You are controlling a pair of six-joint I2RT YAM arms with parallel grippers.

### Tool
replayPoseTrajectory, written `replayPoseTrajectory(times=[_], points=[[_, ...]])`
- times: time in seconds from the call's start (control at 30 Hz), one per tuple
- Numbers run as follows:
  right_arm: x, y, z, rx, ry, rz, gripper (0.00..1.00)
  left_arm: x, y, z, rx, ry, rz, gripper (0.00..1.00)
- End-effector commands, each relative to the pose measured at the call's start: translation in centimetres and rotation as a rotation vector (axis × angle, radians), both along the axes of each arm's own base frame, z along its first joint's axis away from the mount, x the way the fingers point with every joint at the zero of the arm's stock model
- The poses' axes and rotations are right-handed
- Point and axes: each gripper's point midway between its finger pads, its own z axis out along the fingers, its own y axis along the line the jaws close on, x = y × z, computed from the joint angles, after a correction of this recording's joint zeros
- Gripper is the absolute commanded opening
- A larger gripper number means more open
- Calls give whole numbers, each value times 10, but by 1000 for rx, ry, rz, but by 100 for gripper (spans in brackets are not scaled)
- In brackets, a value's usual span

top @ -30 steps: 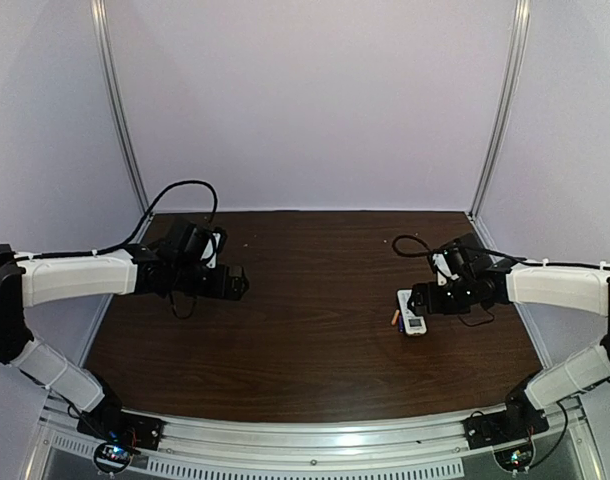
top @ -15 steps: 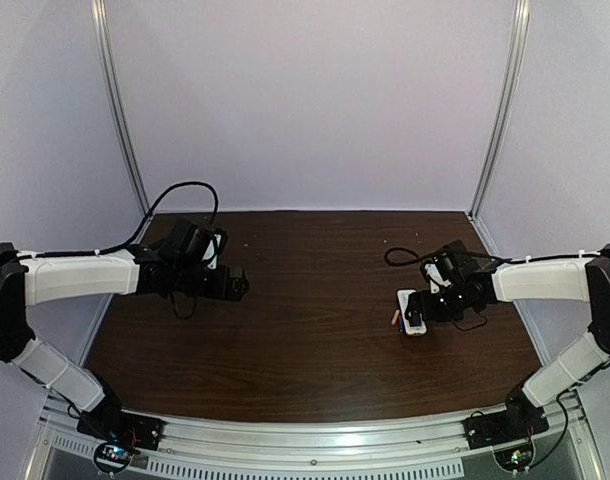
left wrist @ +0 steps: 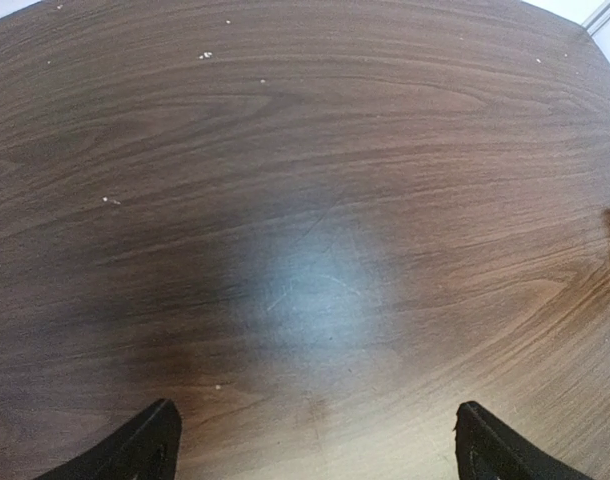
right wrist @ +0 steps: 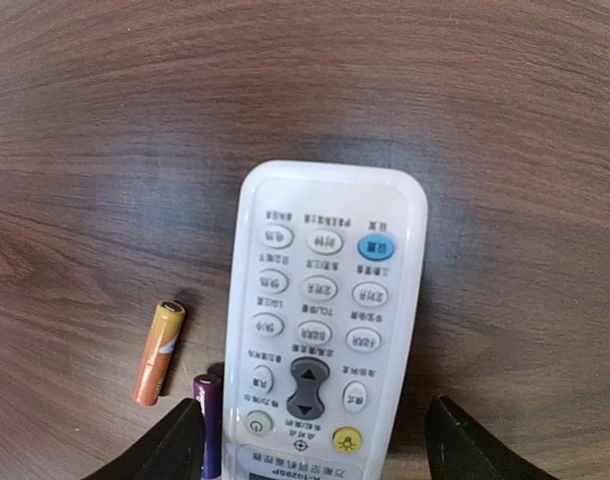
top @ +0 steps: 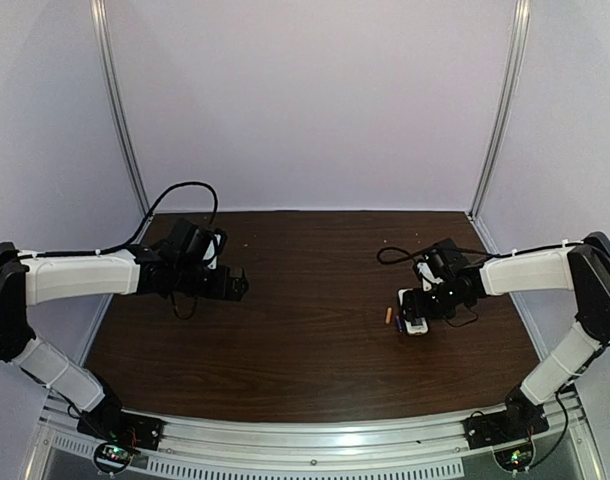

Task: Load the batteries into the remote control
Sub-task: Pick up the remote control from the center of the board.

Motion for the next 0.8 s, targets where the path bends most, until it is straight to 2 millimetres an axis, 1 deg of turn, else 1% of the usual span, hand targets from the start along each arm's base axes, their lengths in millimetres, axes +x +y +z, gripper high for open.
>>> replayPoseTrajectory(times=[0.0, 0.1, 0.33, 0.4, 0.53, 0.6, 0.7, 0.77], points=[[8, -3, 1, -47, -19, -4, 74, 12, -2, 4, -8, -26, 24, 97], [8, -10, 1, -88, -20, -17, 69, 12, -2, 3, -5, -25, 25, 97], [9, -25, 0, -159, -21, -39, 62, 13, -1, 4, 5, -30, 27, 97], [9, -29, -1, -170, -19, -41, 62, 14, -1, 4, 5, -31, 27, 97], [8, -30, -9, -189, 11, -22, 71, 15, -2, 5, 3, -31, 24, 97], [7, -30, -12, -194, 21, -14, 71, 15, -4, 7, -1, -36, 18, 97], [8, -30, -10, -193, 18, -13, 66, 15, -5, 10, -9, -42, 11, 97], [10, -29, -6, -185, 10, -12, 56, 14, -6, 14, -16, -55, -1, 97]])
